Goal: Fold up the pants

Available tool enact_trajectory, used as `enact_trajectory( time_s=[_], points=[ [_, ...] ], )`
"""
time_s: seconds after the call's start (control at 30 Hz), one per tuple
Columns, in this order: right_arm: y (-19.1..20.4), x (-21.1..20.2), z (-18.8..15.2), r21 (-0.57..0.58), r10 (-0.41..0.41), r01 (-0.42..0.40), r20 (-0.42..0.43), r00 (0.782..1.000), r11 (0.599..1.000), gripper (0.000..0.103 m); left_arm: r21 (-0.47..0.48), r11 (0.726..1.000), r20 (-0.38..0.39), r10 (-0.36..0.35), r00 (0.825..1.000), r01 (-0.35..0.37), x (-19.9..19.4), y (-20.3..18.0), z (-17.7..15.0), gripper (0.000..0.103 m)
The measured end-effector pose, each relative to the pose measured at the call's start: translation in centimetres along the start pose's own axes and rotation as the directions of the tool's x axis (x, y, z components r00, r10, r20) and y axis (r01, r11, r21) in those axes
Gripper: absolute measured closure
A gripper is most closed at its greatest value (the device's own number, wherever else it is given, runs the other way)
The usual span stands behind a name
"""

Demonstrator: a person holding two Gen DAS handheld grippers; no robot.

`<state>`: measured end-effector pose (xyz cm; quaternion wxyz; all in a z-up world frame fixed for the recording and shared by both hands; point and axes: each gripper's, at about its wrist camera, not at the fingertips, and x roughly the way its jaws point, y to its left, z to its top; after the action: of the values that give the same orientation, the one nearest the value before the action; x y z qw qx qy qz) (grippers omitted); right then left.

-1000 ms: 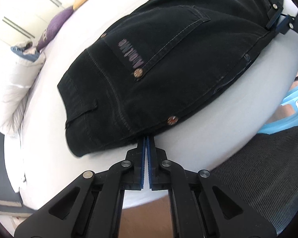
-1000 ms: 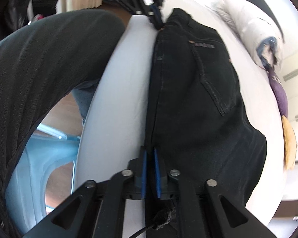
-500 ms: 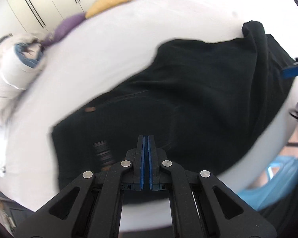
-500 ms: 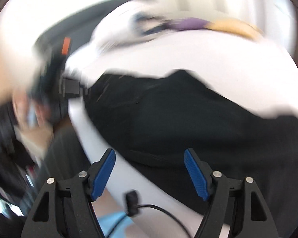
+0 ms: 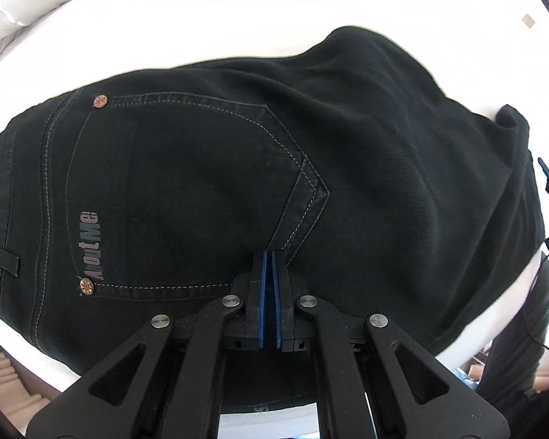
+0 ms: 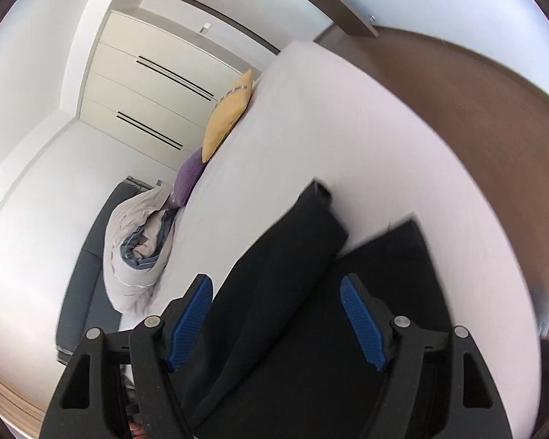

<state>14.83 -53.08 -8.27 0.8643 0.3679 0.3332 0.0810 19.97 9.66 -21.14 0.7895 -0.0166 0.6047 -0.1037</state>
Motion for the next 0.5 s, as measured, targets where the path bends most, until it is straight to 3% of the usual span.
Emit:
enact_trajectory(
  time_s=[0.1, 0.23, 0.4, 0.43, 0.47, 0.5],
  points=[
    [0.9, 1.3, 1.8, -0.141, -0.054, 0.053, -0.004, 0.999, 0.989, 0.027, -0.081, 0.995, -0.012, -0.052, 0.999, 0.051, 0.9, 0.8, 0.9, 0.1],
    [0.9, 4.1, 3.9, -0.282, -0.122, 0.101, -0.057, 0.991, 0.954, 0.026, -0.093, 0.991, -0.017, -0.097, 0.995, 0.095, 1.4, 1.3, 1.3, 0.1],
    [0.7, 7.5, 4.2, -0.344, -0.112, 0.041, -0.189, 0.976, 0.938, 0.027, -0.094, 0.993, -0.017, -0.072, 0.997, 0.07, 1.6, 1.3, 1.3, 0.1],
    [1.0, 7.5, 4.0, -0.362, -0.121, 0.045, -0.19, 0.974, 0.931, 0.043, -0.088, 0.994, -0.017, -0.061, 0.998, 0.059, 1.9, 0.5, 1.7, 0.1],
    [1.2, 7.4, 3.9, -0.378, -0.123, 0.037, -0.205, 0.971, 0.925, 0.077, -0.081, 0.995, -0.017, -0.051, 0.999, 0.049, 2.0, 0.1, 1.7, 0.1],
    [1.6, 7.5, 3.8, -0.389, -0.137, 0.041, -0.223, 0.965, 0.92, 0.086, -0.077, 0.996, -0.016, -0.043, 0.999, 0.041, 1.6, 0.0, 1.4, 0.1]
  ],
)
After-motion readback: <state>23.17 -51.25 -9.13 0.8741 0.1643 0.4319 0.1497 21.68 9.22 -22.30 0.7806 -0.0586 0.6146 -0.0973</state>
